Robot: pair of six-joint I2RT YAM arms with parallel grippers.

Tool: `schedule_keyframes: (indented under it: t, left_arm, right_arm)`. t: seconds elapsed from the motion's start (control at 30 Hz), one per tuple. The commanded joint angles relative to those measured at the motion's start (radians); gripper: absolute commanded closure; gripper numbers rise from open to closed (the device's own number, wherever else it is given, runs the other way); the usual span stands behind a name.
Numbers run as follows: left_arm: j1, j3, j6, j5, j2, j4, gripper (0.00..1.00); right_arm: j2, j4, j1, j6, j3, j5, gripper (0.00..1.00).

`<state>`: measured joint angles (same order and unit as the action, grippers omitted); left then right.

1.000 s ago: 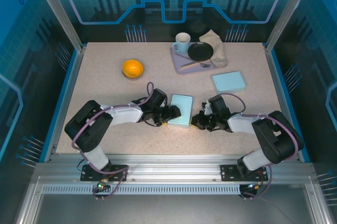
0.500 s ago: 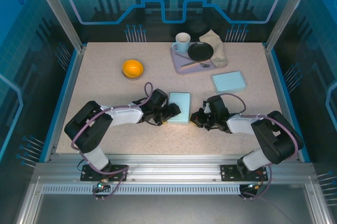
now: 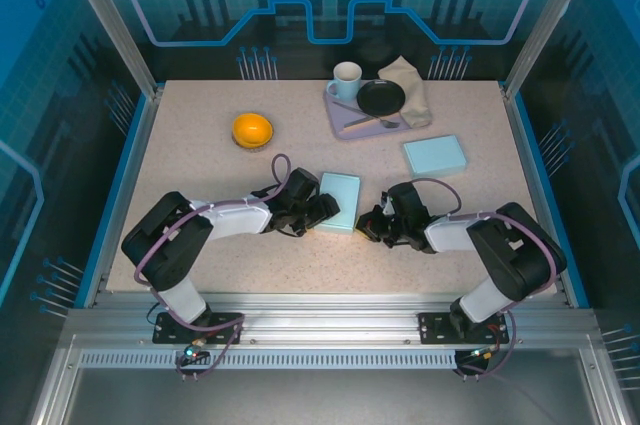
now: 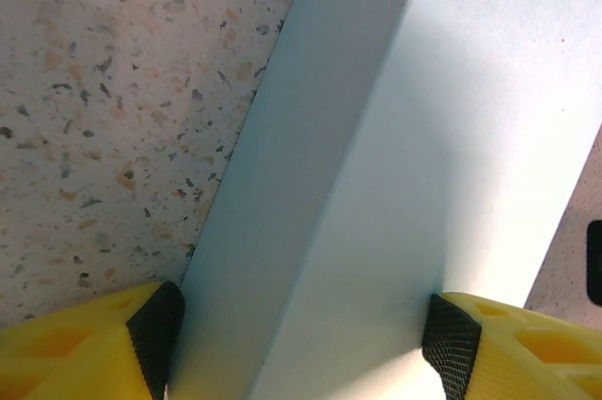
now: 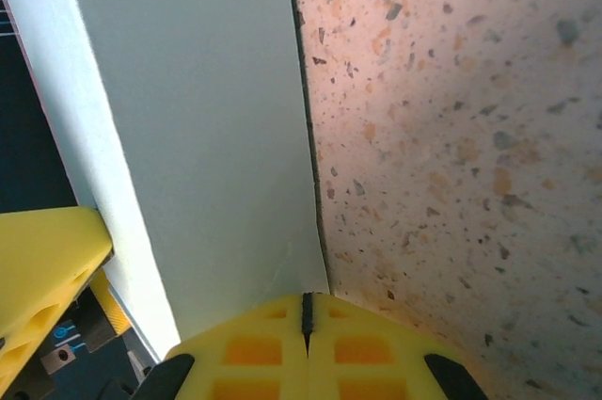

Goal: Fold the paper box

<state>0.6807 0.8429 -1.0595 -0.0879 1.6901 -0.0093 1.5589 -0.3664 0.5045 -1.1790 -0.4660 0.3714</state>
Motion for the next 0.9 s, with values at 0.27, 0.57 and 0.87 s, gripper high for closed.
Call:
schedule_keyframes:
  t: [0.27, 0.57, 0.87]
  left_arm:
    - [-0.028, 0.061, 0.109, -0.174, -0.025, -0.103, 0.27]
    - [-0.123, 0.101, 0.193, -0.176, -0.061, -0.200, 0.25]
    - [-0.175, 0.230, 0.311, -0.143, -0.012, -0.353, 0.22]
  right_arm:
    - [-0.137, 0.347, 0.002, 0.276, -0.057, 0.002, 1.00]
    - [-0.232, 0.605, -0.143, 0.465, -0.111, -0.035, 1.00]
    - [-0.126, 0.567, -0.242, 0.587, -0.258, 0.027, 1.00]
